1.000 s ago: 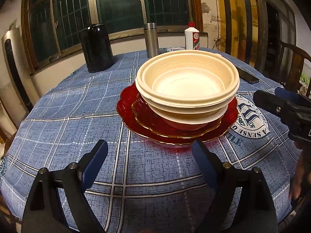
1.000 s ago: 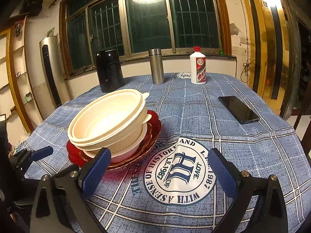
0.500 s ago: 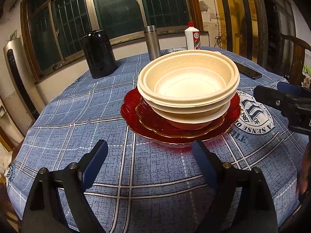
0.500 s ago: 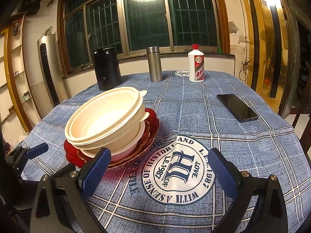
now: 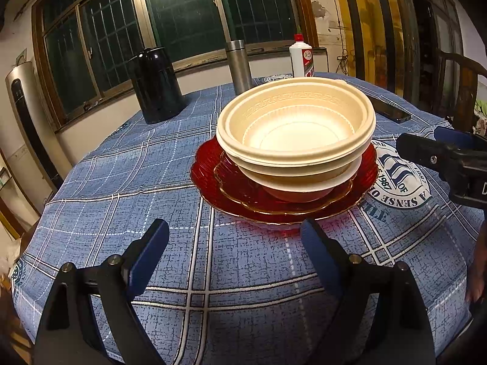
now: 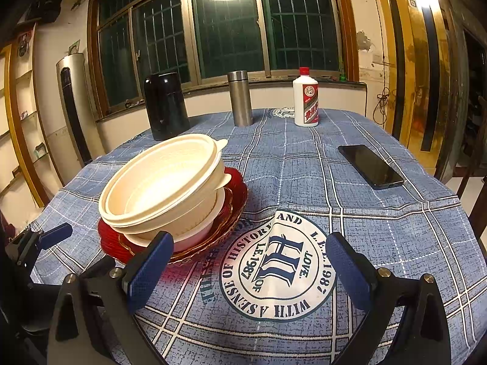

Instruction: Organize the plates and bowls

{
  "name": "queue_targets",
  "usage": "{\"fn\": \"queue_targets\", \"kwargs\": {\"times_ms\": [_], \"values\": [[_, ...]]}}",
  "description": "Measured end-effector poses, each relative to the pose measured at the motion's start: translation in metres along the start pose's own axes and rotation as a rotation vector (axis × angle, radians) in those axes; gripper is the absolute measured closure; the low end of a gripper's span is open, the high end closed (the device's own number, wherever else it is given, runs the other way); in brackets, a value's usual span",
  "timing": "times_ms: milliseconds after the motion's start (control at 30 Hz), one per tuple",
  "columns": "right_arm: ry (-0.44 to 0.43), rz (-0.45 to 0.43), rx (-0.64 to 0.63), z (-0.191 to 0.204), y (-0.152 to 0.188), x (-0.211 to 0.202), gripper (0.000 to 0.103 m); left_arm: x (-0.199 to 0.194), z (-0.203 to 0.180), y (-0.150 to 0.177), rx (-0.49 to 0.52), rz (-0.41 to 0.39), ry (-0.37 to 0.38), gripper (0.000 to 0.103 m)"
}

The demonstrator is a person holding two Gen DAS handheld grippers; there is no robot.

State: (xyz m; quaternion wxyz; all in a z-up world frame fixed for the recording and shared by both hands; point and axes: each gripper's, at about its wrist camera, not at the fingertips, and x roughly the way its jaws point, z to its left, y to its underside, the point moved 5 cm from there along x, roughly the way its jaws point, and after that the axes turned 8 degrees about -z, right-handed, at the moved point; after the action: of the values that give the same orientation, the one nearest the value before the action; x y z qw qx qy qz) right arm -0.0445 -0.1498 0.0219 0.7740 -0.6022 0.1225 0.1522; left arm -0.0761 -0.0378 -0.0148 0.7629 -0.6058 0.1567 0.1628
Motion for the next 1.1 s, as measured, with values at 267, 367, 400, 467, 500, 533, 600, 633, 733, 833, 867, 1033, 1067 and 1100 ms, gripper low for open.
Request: {"fn": "queue_targets", "kwargs": {"times_ms": [267,367,400,467,500,533,600,633,733,833,867,1033,1067,1100], "values": [[0.006,-0.001,-0.002,-0.0011,0.0000,0.0002,0.001,-0.0026,0.0018,0.0001,0.004,-0.014,-0.018,0.014],[0.007,0.001,-0.002,-0.0013,0.0001,0.0007,0.001,-0.0024,0.0004,0.0005,0.012,-0.014,-0.018,0.014],[0.008,0.001,-0.003,-0.0013,0.0000,0.0008,0.001,-0.0026,0.0001,0.0007,0.013,-0.013,-0.018,0.014],[0.008,-0.001,-0.004,-0.0010,-0.0002,0.0003,0.001,-0.0021,0.0007,0.0004,0.013,-0.013,-0.020,0.014],[0.009,0.000,-0.004,-0.0010,0.0000,0.0005,0.001,-0.0022,0.0012,0.0002,0.012,-0.014,-0.020,0.014],[0.009,0.001,-0.004,-0.0012,0.0001,0.0005,0.001,-0.0023,0.0013,0.0003,0.011,-0.015,-0.021,0.014],[0.010,0.002,-0.003,-0.0010,-0.0001,0.0004,0.001,-0.0021,0.0019,0.0000,0.012,-0.015,-0.020,0.014],[0.010,0.002,-0.003,-0.0008,-0.0001,0.0002,0.001,-0.0020,0.0021,0.0000,0.012,-0.015,-0.021,0.014],[0.011,0.002,-0.003,-0.0012,-0.0001,-0.0001,0.001,-0.0022,0.0021,-0.0001,0.013,-0.014,-0.021,0.014],[0.011,0.002,-0.004,-0.0012,-0.0002,0.0000,0.001,-0.0023,0.0022,-0.0001,0.012,-0.015,-0.021,0.014],[0.011,0.002,-0.003,-0.0012,-0.0002,-0.0001,0.001,-0.0024,0.0021,-0.0001,0.012,-0.015,-0.021,0.014],[0.013,0.001,-0.004,-0.0021,0.0000,-0.0012,0.001,-0.0026,0.0022,-0.0001,0.013,-0.015,-0.021,0.014],[0.013,0.001,-0.003,-0.0015,-0.0001,-0.0008,0.001,-0.0027,0.0022,-0.0001,0.013,-0.015,-0.022,0.014],[0.013,0.002,-0.003,-0.0012,-0.0006,-0.0011,0.001,-0.0027,0.0023,-0.0001,0.012,-0.015,-0.020,0.014]]}}
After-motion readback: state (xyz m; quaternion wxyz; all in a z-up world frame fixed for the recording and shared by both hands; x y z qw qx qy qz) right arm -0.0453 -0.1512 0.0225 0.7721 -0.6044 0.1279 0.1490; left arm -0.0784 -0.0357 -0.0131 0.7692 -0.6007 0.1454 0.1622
